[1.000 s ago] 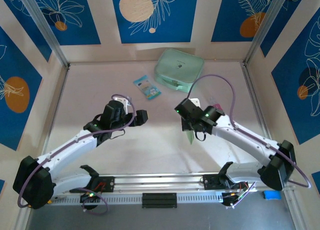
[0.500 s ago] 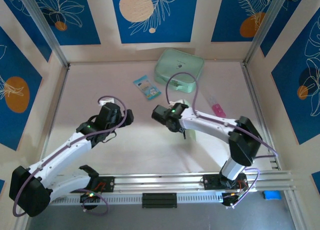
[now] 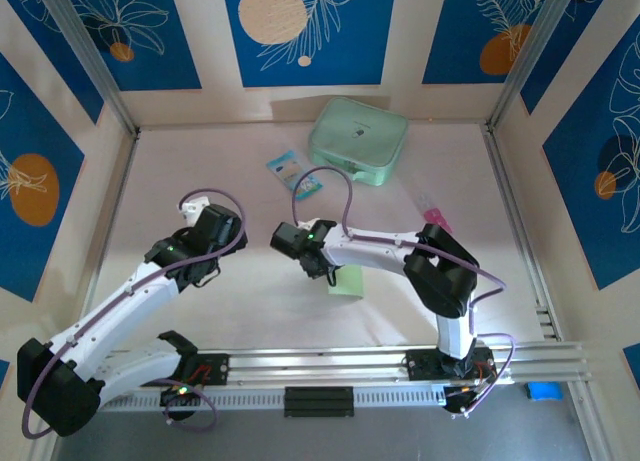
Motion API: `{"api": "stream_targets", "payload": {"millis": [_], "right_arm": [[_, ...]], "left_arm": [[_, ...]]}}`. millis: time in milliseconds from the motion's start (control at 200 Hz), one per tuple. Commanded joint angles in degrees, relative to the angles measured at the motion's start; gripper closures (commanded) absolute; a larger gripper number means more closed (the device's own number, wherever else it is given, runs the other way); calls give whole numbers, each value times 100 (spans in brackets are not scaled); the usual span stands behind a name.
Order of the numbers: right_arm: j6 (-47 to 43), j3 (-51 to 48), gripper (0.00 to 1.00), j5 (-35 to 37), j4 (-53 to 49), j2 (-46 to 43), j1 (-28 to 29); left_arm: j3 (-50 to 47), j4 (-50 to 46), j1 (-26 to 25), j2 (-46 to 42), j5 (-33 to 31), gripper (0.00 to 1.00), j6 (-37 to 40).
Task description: Fold a paper plane with a square sheet of paper (pick it up from the middle)
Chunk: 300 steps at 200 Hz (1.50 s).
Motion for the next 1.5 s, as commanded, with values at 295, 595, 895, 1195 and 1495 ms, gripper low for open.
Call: {"api": "stream_targets", "payload": {"millis": [295, 595, 895, 1195, 1495], "right_arm": [[608, -3004, 53, -3706, 3472, -3095, -1548], [1204, -4654, 70, -4797, 4236, -4075, -2818], [1075, -4748, 86, -5245, 4532, -3646, -3125], [925, -4598, 94, -5844, 4868, -2901, -3452], [646, -4532, 97, -5943, 4806, -2176, -3689]], "left_arm": [[-635, 2047, 59, -392, 2000, 0, 905], [-716, 2814, 66, 239, 3492, 3, 755], [-485, 3943, -6, 1825, 5328, 19, 267], [-343, 4251, -100, 2570, 5590, 32, 8], [-213, 4591, -341, 3243, 5939, 44, -169]]}}
